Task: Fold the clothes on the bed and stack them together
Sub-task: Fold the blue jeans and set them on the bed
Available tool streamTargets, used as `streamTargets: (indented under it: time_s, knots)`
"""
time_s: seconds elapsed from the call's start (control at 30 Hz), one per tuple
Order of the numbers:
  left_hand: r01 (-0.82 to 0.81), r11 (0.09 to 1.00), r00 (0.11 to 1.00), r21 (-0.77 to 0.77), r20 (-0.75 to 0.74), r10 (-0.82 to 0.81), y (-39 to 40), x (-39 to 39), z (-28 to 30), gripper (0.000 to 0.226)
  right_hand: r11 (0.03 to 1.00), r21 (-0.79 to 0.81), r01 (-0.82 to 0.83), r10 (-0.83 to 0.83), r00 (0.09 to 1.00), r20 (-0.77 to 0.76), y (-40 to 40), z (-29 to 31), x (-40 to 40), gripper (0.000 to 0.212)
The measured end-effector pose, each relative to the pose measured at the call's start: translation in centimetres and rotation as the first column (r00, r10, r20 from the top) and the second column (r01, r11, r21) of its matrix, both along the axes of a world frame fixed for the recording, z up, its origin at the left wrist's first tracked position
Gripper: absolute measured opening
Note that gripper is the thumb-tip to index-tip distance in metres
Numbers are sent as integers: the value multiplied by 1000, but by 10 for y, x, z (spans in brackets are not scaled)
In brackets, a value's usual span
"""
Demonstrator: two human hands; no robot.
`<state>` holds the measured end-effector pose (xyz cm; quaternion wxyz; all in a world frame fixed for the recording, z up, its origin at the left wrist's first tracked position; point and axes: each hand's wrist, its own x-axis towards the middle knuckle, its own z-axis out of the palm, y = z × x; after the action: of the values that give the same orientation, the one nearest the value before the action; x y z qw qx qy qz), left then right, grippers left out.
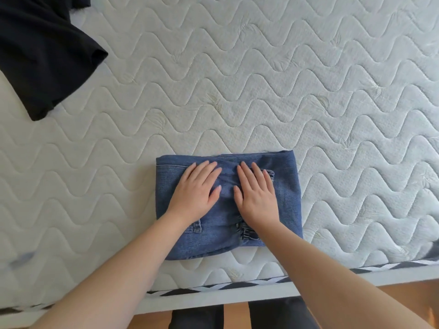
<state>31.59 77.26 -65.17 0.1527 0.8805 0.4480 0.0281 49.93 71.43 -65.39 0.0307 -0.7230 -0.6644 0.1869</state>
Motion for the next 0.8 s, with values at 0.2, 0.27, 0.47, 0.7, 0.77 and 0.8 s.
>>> streamTargets:
  time_s: [0.2,0.27,0.47,0.7,0.77,0.8]
  knots:
    - [70,997,988,-26,-140,-73,-16,-11,-25,67,999,-9,-37,37,998,42,-5,-19,4,58]
    - [78,997,984,5,-161,-76,-17,-11,-36,68,1000,-4,-27,28,998,53,-6,-24,2,59]
    - [88,994,987,71,-142,-77,-18,-13,-62,70,999,25,-34,33,998,50,-8,-37,3,61]
    - [77,996,979,46,-194,-67,-17,-7,-50,69,996,-71,-62,68,994,86,1,-34,3,66]
    - [34,997,982,73,-188,-20,-21,-6,-33,66,994,-87,-70,78,993,85,1,-26,4,66]
    - [-1,996,986,91,-164,16,-28,-7,-27,63,994,-83,-72,79,993,87,0,-22,5,65]
